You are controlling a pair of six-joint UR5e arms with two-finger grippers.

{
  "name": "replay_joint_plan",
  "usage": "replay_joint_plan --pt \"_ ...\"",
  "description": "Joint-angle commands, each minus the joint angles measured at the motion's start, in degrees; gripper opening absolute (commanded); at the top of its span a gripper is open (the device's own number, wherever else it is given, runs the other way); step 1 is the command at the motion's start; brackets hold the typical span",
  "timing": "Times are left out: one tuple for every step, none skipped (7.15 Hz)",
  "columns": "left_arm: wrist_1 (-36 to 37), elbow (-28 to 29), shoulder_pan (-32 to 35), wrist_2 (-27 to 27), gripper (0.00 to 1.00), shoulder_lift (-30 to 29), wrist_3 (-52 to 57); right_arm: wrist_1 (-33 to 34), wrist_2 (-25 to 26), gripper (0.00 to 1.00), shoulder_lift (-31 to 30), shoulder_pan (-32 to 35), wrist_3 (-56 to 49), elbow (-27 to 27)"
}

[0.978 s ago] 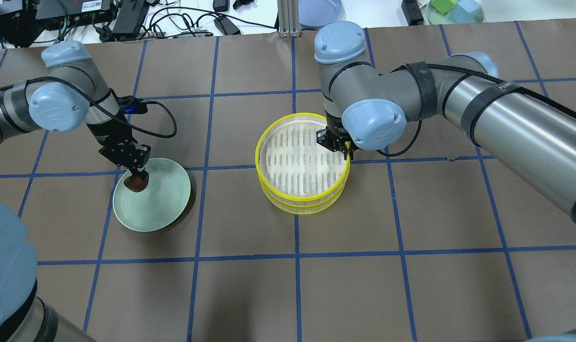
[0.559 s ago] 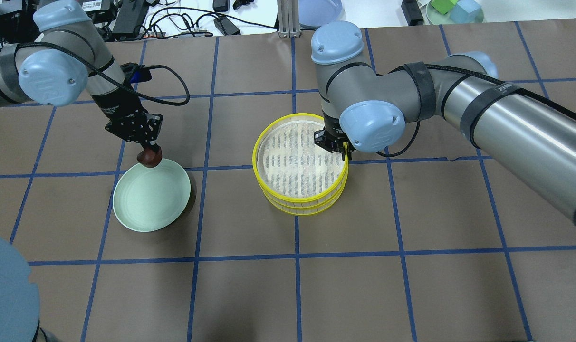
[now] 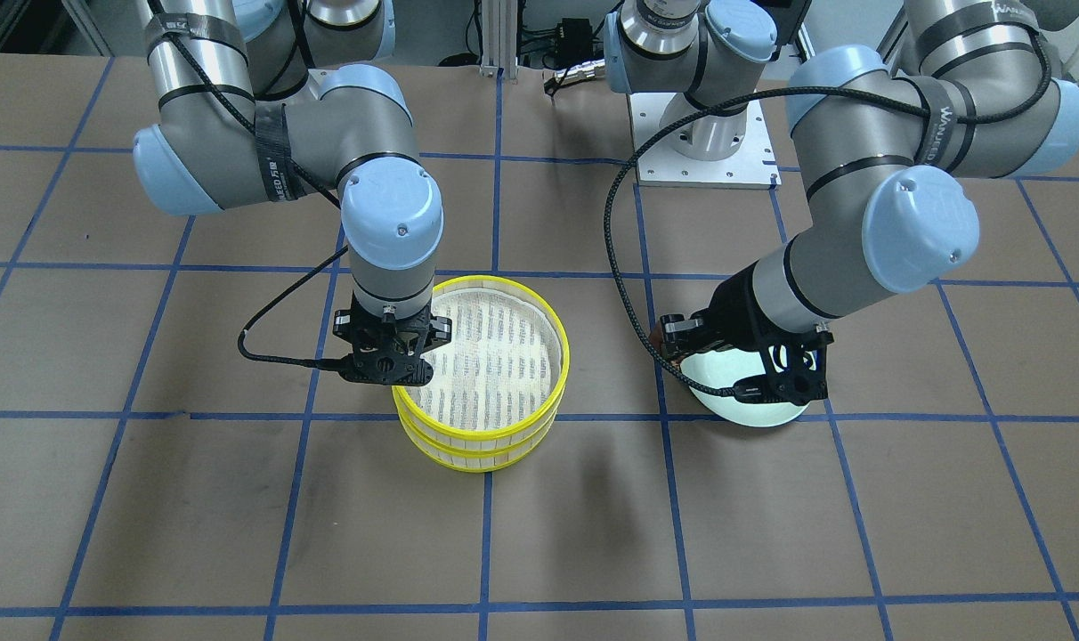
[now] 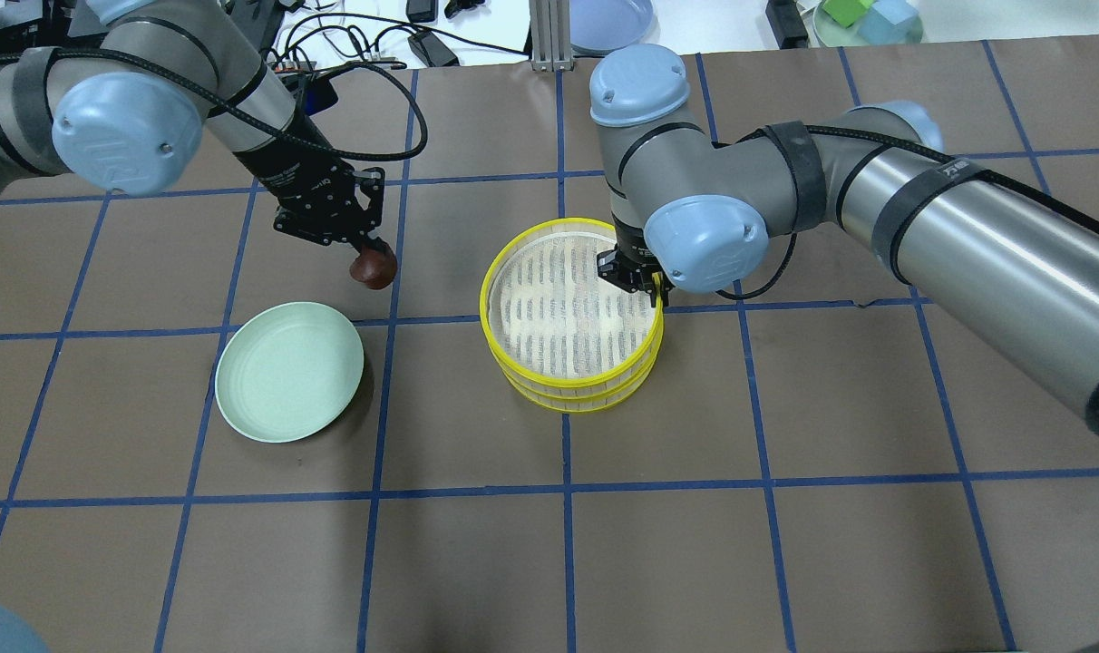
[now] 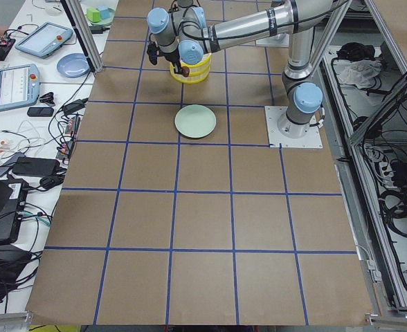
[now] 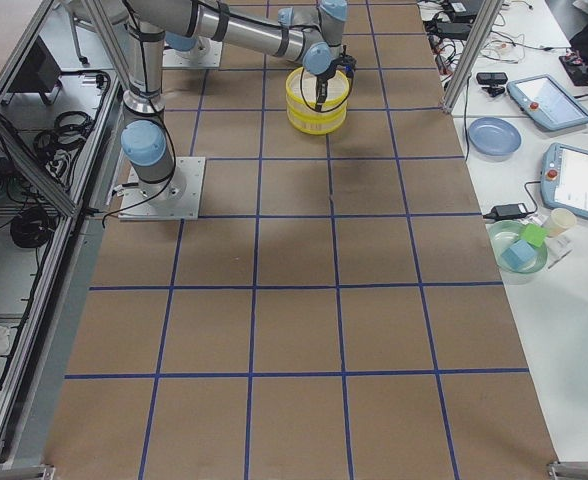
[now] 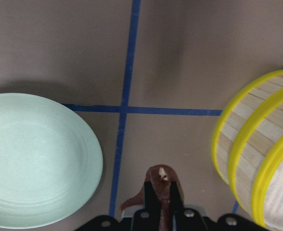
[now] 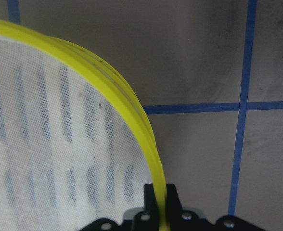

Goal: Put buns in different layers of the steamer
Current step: 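Carry the brown bun over the steamer with the left gripper while the right releases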

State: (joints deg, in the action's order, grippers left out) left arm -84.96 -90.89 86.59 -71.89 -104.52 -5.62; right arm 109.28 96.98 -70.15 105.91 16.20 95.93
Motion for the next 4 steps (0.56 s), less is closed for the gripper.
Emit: replay_joint_plan --pt "0.58 0.01 1.13 6.66 0.0 1.33 -5.88 0.05 0.05 0.0 0.02 -0.18 -1.26 -0.05" --pt "0.76 0.01 1.83 9.46 0.0 1.42 -8.68 0.05 0.05 0.0 0.02 -0.35 -1.34 -0.05" --pt "1.45 -0.07 3.4 9.75 0.0 1.34 -10.28 -0.03 0.05 0.0 0.1 -0.53 -1.17 0.04" --pt "2.07 -0.16 4.37 11.84 0.0 0.9 -12.73 -0.12 0.31 0.78 0.19 -0.53 -1.34 0.04"
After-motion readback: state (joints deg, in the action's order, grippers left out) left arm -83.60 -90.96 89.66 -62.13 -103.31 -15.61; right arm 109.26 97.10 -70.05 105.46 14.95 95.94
